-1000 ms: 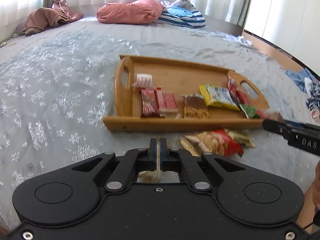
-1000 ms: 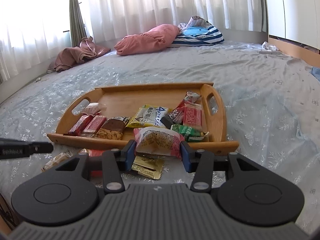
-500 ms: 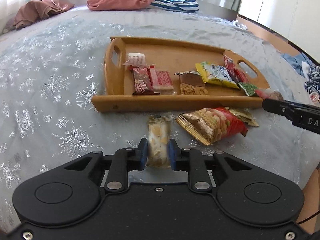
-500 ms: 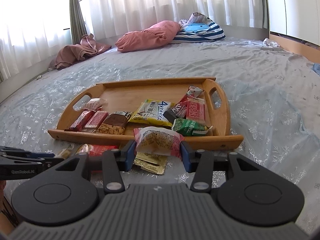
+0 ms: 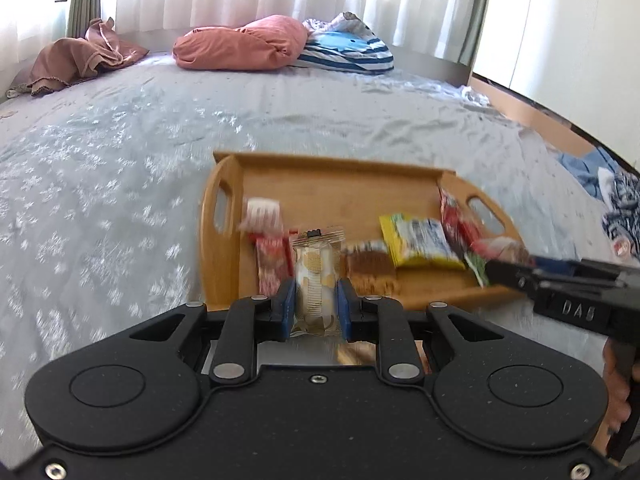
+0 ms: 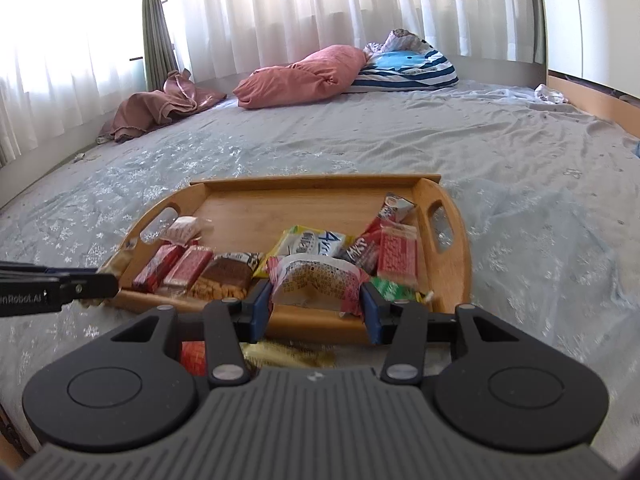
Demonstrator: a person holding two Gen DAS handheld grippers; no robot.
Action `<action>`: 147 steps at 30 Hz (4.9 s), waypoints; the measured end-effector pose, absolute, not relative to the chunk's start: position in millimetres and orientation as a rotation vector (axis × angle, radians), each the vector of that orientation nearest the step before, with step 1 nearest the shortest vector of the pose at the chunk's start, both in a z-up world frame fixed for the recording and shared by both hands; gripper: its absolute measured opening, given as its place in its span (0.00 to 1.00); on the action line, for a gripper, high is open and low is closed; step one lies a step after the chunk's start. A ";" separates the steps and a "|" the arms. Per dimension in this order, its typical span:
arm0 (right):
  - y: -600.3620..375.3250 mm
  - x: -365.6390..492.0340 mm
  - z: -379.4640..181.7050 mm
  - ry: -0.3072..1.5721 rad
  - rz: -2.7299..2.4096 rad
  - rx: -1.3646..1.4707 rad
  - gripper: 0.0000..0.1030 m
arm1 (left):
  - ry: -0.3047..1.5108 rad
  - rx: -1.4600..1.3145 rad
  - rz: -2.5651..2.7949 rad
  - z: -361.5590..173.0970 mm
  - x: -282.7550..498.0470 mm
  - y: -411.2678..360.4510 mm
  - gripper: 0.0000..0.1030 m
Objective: Organize snacks
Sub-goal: 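Lift the wafer bar and pink-trimmed bag and carry them over the tray, then open both tools to drop the wafer bar and pink-trimmed bag onto the tray, then move both tools back to the last snacks in front of the tray, then grasp the red nut bag with the left tool while the right tool grasps the gold packet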
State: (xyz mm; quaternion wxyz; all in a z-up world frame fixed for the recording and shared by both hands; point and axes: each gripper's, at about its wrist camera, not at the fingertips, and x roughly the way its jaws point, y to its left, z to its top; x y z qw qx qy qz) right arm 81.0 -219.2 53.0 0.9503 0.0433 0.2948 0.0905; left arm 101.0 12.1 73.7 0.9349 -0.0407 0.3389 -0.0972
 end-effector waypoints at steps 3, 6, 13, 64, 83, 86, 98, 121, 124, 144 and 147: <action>-214.7 97.7 54.8 0.599 0.203 0.077 0.49 | 0.702 -0.108 -0.202 76.1 125.5 10.7 0.20; -209.9 116.0 56.0 0.602 0.229 0.054 0.49 | 0.706 -0.105 -0.187 77.2 151.6 6.6 0.20; -216.2 178.2 53.1 0.657 0.229 0.082 0.49 | 0.739 -0.082 -0.132 64.1 213.6 -7.6 0.20; -223.7 148.2 59.9 0.608 0.234 0.025 0.89 | 0.701 0.072 -0.153 74.3 145.5 -25.1 0.85; -232.9 66.0 42.9 0.566 0.239 -0.073 1.00 | 0.758 0.052 -0.256 61.1 77.9 -31.6 0.88; -233.1 57.7 36.4 0.570 0.236 -0.100 1.00 | 0.785 0.056 -0.262 53.1 79.1 -39.4 0.88; -234.0 33.9 20.7 0.580 0.229 -0.178 1.00 | 0.829 0.057 -0.266 29.6 89.6 -73.6 0.83; -204.1 54.3 8.8 0.666 0.204 -0.064 1.00 | 0.767 0.034 -0.194 53.8 71.4 -26.2 0.77; -197.2 62.5 8.4 0.688 0.199 -0.033 1.00 | 0.770 0.026 -0.179 52.6 70.6 -19.4 0.77; -179.0 79.5 1.1 0.722 0.153 0.021 0.89 | 0.781 0.005 -0.155 43.1 70.5 -5.7 0.77; -178.2 78.5 2.5 0.711 0.148 0.014 0.82 | 0.784 0.001 -0.154 41.7 70.5 -5.1 0.77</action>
